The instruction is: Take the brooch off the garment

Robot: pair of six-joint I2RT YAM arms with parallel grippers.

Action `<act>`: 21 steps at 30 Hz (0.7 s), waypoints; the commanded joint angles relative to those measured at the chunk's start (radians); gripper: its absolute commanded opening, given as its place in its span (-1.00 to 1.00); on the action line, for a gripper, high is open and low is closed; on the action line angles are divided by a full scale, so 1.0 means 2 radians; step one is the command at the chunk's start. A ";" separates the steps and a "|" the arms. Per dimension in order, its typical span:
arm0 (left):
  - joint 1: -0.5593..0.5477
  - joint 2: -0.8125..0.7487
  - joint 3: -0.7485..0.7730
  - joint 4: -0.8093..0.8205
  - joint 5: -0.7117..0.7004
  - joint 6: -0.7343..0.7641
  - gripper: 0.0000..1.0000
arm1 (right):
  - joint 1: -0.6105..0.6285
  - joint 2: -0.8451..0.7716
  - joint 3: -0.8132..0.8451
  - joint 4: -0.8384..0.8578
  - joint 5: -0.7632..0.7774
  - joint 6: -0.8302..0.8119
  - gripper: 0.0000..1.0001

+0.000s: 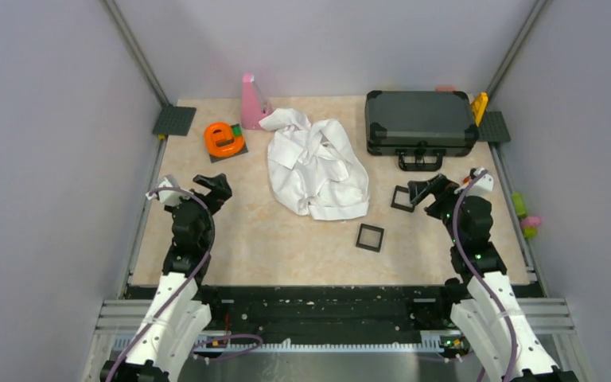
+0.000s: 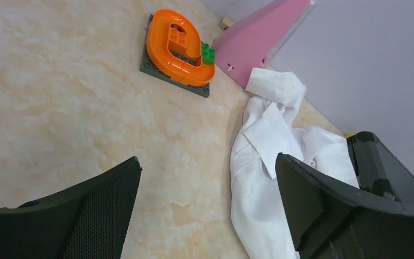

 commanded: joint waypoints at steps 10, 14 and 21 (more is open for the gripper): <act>0.001 0.030 0.017 0.033 0.208 0.052 0.89 | 0.006 0.098 0.011 0.109 -0.127 0.002 0.78; 0.001 0.078 0.028 0.049 0.250 0.044 0.90 | 0.061 0.184 0.056 0.117 -0.113 -0.029 0.75; -0.002 0.190 0.055 0.119 0.369 0.047 0.71 | 0.138 0.318 0.145 0.108 -0.045 -0.084 0.54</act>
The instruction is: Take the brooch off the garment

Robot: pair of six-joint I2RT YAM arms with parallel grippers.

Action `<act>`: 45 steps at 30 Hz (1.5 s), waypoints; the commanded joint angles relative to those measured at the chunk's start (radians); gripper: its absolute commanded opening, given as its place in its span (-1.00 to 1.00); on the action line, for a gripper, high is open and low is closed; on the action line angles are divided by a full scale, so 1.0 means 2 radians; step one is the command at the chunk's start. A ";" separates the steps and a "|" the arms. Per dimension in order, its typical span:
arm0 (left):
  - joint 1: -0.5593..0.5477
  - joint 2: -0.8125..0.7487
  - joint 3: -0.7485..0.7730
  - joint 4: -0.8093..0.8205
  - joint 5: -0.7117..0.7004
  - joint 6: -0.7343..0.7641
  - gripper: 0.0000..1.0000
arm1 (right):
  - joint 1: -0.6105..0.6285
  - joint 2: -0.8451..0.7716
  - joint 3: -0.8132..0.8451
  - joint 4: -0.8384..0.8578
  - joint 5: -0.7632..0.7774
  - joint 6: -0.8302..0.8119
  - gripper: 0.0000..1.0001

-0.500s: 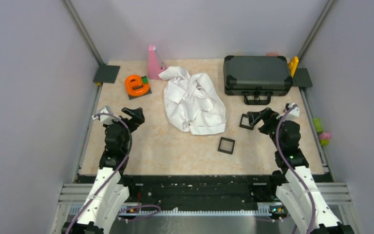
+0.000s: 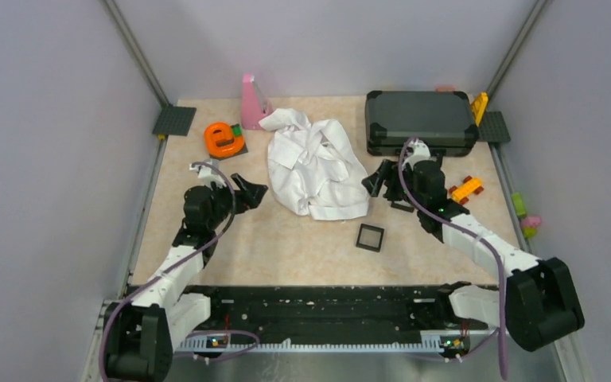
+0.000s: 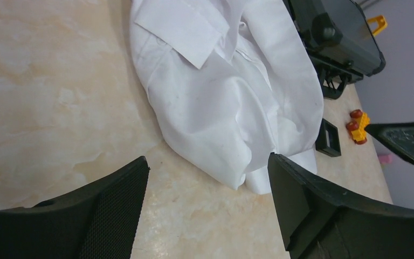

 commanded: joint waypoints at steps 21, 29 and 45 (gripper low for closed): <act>-0.012 0.337 0.211 0.025 0.071 -0.006 0.64 | 0.064 0.313 0.275 -0.035 0.109 -0.128 -0.13; -0.012 0.444 0.294 -0.019 0.095 -0.019 0.59 | 0.064 0.328 0.310 -0.054 0.131 -0.138 -1.00; -0.014 0.480 0.291 -0.006 0.108 -0.043 0.12 | 0.052 0.154 0.340 -0.112 0.153 -0.135 -1.00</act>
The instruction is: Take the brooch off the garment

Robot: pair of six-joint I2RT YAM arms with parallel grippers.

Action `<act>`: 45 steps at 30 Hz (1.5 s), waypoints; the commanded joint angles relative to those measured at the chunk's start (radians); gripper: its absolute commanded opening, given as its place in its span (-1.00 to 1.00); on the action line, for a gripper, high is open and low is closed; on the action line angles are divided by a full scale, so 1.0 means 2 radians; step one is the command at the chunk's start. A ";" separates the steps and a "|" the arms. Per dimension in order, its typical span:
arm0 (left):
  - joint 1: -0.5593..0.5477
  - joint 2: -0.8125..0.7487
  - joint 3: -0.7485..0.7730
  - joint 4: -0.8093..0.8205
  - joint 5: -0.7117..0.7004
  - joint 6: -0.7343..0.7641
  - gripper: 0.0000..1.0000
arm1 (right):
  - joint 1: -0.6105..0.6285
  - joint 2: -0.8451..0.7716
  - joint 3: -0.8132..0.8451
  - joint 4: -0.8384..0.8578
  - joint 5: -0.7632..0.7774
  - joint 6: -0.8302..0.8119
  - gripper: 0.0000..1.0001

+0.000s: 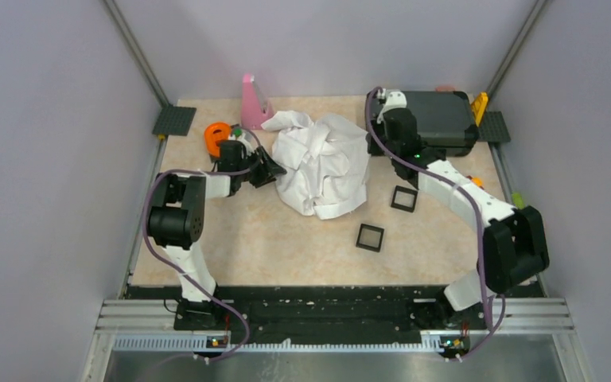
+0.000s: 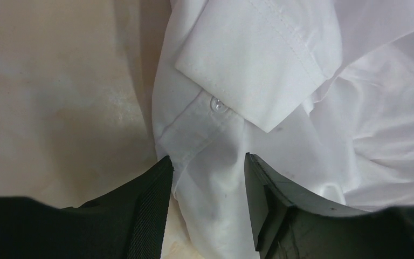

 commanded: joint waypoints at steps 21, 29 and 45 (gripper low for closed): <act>-0.146 -0.284 -0.016 0.074 -0.039 0.331 0.70 | -0.001 -0.058 0.253 -0.184 -0.263 -0.074 -1.00; -0.188 -0.226 0.029 0.127 -0.025 0.361 0.75 | 0.011 -0.057 0.270 -0.206 -0.286 -0.071 -1.00; -0.175 -0.171 0.118 0.137 -0.027 0.354 -1.00 | 0.031 -0.070 0.289 -0.194 -0.259 -0.048 -1.00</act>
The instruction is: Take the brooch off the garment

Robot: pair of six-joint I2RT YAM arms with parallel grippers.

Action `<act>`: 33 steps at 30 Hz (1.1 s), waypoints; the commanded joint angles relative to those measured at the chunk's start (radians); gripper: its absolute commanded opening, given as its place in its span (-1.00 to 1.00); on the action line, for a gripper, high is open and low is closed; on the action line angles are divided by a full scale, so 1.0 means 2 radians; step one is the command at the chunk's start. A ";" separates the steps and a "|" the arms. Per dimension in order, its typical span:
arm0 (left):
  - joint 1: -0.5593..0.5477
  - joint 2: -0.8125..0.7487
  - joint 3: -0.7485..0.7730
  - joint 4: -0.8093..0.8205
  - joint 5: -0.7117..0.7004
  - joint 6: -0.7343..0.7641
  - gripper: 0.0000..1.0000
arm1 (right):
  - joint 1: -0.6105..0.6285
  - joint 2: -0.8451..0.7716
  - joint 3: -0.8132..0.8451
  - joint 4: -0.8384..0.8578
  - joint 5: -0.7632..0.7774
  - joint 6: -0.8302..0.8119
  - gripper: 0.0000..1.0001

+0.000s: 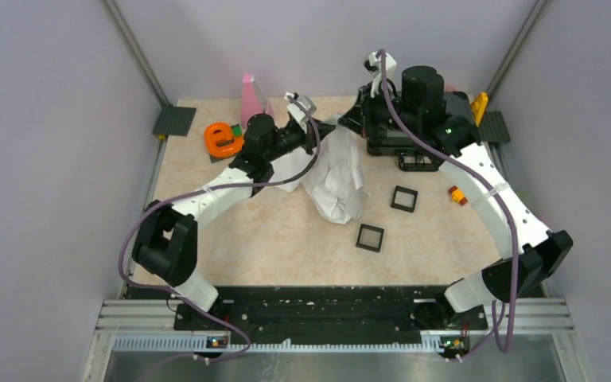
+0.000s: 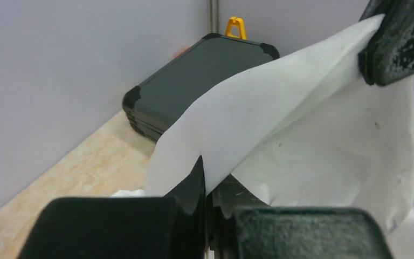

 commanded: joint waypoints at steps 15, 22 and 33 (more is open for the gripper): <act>0.016 -0.067 0.362 -0.344 -0.122 0.106 -1.00 | 0.005 0.037 0.266 0.020 0.065 -0.023 -1.00; 0.017 -0.130 0.237 -0.357 -0.152 0.072 -1.00 | 0.005 -0.014 0.092 0.055 0.000 -0.023 0.20; 0.045 -0.265 -0.015 -0.248 -0.163 0.036 -1.00 | 0.006 -0.130 -0.301 0.249 -0.046 -0.033 0.67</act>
